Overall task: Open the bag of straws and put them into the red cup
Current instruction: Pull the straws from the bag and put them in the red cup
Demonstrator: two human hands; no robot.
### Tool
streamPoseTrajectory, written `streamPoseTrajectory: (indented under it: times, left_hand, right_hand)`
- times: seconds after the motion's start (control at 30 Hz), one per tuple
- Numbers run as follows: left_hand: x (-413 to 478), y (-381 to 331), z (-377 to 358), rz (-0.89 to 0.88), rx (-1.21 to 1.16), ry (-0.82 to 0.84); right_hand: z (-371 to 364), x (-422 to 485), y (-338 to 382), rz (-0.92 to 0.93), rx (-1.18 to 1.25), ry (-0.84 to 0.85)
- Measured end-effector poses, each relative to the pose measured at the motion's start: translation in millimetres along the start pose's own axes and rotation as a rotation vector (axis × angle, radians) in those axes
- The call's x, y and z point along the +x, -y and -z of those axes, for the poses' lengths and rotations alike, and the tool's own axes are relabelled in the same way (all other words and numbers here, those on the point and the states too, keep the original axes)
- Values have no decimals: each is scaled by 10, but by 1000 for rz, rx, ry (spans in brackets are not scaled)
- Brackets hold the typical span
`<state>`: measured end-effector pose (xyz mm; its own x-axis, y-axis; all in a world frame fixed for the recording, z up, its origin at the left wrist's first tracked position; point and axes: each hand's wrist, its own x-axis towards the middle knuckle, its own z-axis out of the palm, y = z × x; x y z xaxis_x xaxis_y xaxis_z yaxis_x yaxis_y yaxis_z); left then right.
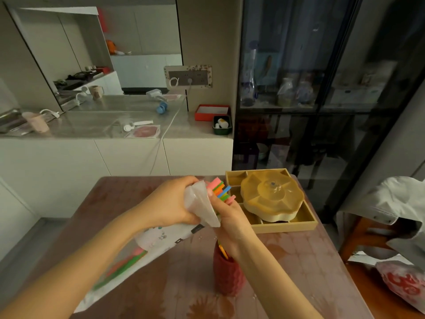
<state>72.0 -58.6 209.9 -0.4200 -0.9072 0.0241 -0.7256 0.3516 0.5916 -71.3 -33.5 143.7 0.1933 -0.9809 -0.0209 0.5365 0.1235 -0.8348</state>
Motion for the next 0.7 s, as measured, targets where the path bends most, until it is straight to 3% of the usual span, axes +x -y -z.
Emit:
streamPoseTrajectory:
  times: [0.17, 0.5, 0.7]
  left_hand:
    - [13, 74, -34, 35, -124, 40]
    - [-162, 317, -379, 130, -300, 58]
    - [-238, 299, -510, 120, -423, -3]
  right_hand:
    - [-7, 20, 88, 30, -52, -148]
    - [175, -2, 528, 269, 389, -317]
    - [89, -66, 515, 267, 272, -275]
